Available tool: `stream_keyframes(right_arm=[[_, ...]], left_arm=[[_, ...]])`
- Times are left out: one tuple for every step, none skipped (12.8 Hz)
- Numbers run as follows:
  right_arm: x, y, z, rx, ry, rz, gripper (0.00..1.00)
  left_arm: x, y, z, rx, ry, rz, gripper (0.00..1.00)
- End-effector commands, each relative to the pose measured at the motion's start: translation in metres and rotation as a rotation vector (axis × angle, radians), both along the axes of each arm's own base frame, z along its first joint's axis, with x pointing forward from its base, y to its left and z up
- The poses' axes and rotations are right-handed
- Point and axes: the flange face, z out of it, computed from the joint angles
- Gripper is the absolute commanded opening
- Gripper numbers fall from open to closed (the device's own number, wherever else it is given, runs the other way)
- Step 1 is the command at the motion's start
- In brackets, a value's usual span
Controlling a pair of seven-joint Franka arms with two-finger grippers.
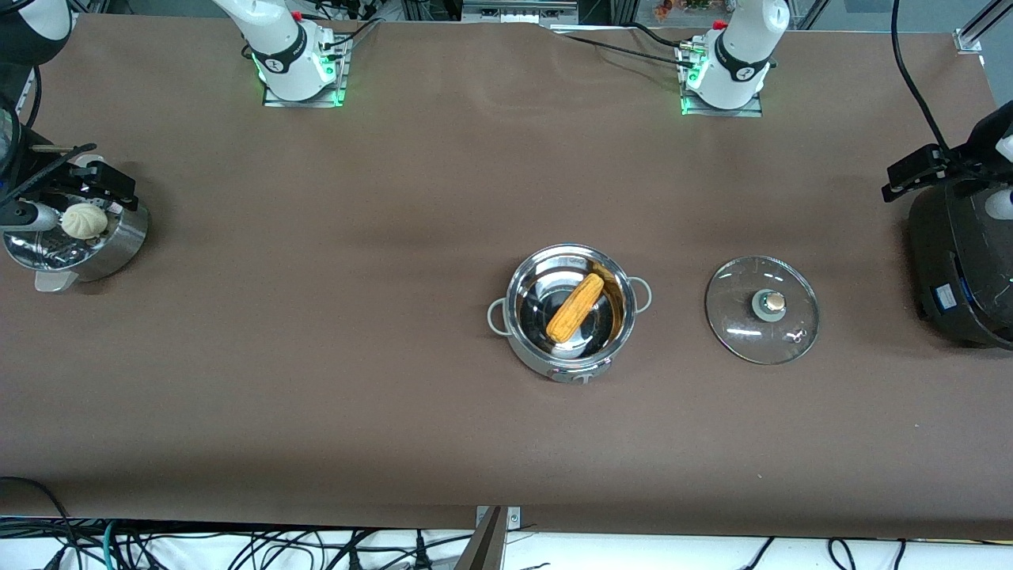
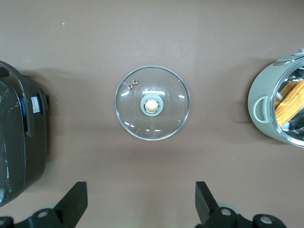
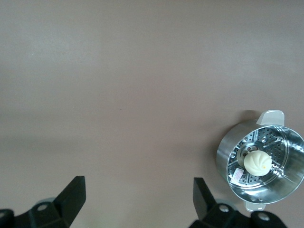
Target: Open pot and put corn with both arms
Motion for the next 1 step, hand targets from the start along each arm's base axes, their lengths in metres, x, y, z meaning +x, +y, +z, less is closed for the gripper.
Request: stream_keyframes(right_arm=[[0.0099, -0.0019, 0.0076, 0.02, -0.014, 0.011, 1.0]], left_arm=[[0.0, -0.0009, 0.0044, 0.027, 0.005, 0.0, 1.0]])
